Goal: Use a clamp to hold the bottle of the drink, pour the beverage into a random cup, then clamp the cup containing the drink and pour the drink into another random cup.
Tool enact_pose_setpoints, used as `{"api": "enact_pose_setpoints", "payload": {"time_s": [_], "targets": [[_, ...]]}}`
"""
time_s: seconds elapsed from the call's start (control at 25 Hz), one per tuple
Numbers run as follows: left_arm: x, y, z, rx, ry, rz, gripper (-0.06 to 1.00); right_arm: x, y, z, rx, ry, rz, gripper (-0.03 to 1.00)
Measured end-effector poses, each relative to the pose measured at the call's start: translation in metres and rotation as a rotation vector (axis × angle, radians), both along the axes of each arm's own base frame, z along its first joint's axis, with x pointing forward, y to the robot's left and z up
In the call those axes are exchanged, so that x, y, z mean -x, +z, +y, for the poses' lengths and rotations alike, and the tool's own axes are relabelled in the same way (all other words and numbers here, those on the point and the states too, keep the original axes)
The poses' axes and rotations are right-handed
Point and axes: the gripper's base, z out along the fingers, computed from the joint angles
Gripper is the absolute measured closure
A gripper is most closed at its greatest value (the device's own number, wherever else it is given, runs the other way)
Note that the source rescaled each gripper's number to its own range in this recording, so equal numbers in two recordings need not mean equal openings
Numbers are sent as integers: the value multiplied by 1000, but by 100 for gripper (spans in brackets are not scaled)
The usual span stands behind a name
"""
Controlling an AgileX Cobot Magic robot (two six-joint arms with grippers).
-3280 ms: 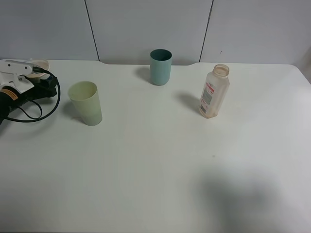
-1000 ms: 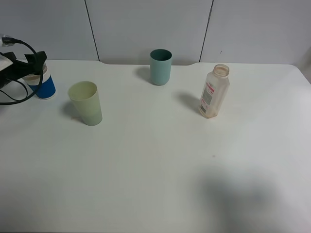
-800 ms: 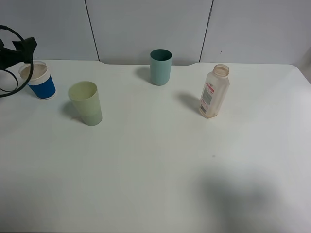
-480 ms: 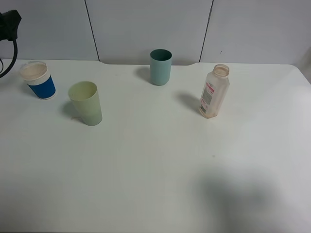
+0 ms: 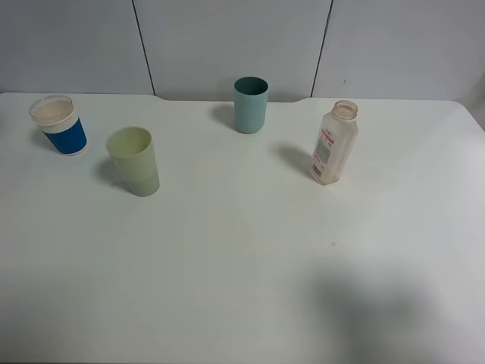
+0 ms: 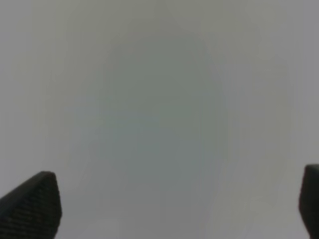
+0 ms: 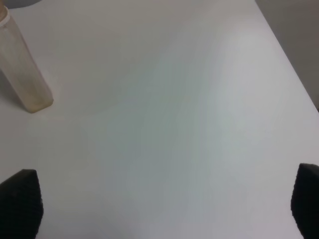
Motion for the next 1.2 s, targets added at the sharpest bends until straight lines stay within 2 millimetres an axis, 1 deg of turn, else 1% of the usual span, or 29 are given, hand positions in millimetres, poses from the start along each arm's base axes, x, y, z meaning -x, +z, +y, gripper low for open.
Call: {"api": "enact_pose_setpoints", "payload": {"time_s": [0.04, 0.08, 0.2, 0.28, 0.36, 0.4, 0.48, 0.64, 0.72, 0.8, 0.96, 1.0, 1.08, 1.12, 1.16, 1.2], "targets": [[4, 5, -2, -2, 11, -7, 5, 0, 0, 0, 0, 0, 0, -3], [4, 5, -2, -2, 11, -7, 5, 0, 0, 0, 0, 0, 0, -3], [19, 19, -11, 2, 49, -20, 5, 0, 0, 0, 0, 0, 0, -3], [22, 22, -14, 3, 57, -26, 5, 0, 0, 0, 0, 0, 0, -3], [28, 27, -23, 4, 61, -16, 5, 0, 0, 0, 0, 0, 0, -3], [28, 27, -23, 4, 61, -16, 5, 0, 0, 0, 0, 0, 0, -3], [31, 28, -32, 11, 58, -9, 5, 0, 0, 0, 0, 0, 0, -3], [39, 26, -51, 16, 33, 37, 5, 0, 0, 0, 0, 0, 0, -3], [46, 22, -65, 2, 2, 94, 5, 0, 0, 0, 0, 0, 0, -3], [48, 21, -69, -2, -9, 107, 5, 0, 0, 0, 0, 0, 0, -3], [65, 18, -81, 4, -49, 139, 5, 0, 0, 0, 0, 0, 0, -3], [75, 16, -84, 8, -59, 169, 5, 0, 0, 0, 0, 0, 0, -3], [86, 15, -85, 10, -63, 199, 5, 0, 0, 0, 0, 0, 0, -3], [86, 15, -85, 10, -63, 199, 5, 0, 0, 0, 0, 0, 0, -3], [90, 15, -86, 10, -64, 210, 5, 0, 0, 0, 0, 0, 0, -3], [101, 17, -85, 13, -62, 236, 5, 0, 0, 0, 0, 0, 0, -3]]}}
